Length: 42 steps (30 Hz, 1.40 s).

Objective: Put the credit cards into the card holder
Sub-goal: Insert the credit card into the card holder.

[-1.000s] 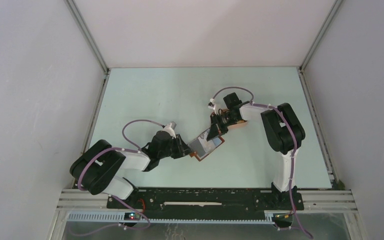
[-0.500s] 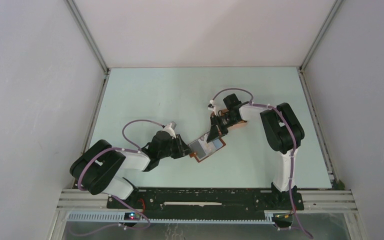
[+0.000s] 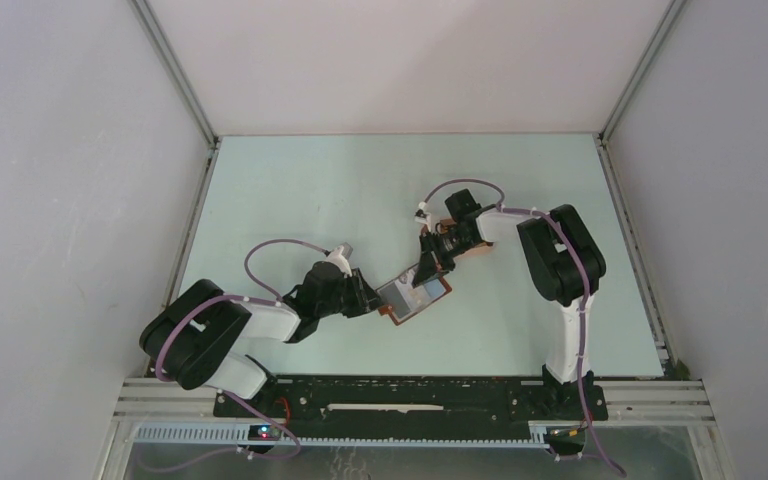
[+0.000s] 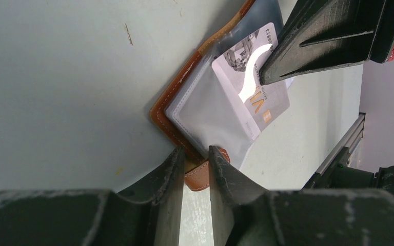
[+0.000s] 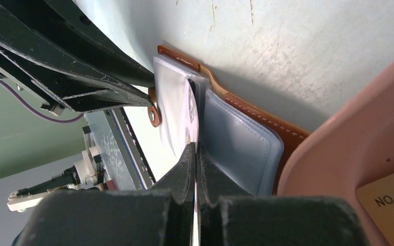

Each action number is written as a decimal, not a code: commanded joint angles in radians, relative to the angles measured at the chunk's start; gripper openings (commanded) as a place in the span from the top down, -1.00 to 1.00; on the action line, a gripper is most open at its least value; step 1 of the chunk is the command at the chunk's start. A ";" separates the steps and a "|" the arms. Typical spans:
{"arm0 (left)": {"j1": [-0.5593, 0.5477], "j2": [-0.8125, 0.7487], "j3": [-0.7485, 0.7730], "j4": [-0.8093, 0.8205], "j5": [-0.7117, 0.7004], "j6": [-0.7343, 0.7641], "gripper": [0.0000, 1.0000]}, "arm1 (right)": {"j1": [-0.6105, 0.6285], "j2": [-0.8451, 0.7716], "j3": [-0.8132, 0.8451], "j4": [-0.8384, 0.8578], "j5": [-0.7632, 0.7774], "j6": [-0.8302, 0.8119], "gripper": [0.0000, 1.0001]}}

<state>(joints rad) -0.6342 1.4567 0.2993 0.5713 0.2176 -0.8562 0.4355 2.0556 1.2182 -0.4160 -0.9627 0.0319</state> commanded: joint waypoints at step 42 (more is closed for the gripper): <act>0.002 -0.011 0.027 -0.009 0.032 0.024 0.45 | 0.229 -0.084 0.183 -0.311 0.404 -0.265 0.13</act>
<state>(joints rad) -0.6323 1.4521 0.2993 0.5625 0.2260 -0.8558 0.6224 2.0113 1.3685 -0.6830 -0.5716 -0.2134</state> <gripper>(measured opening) 0.285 0.434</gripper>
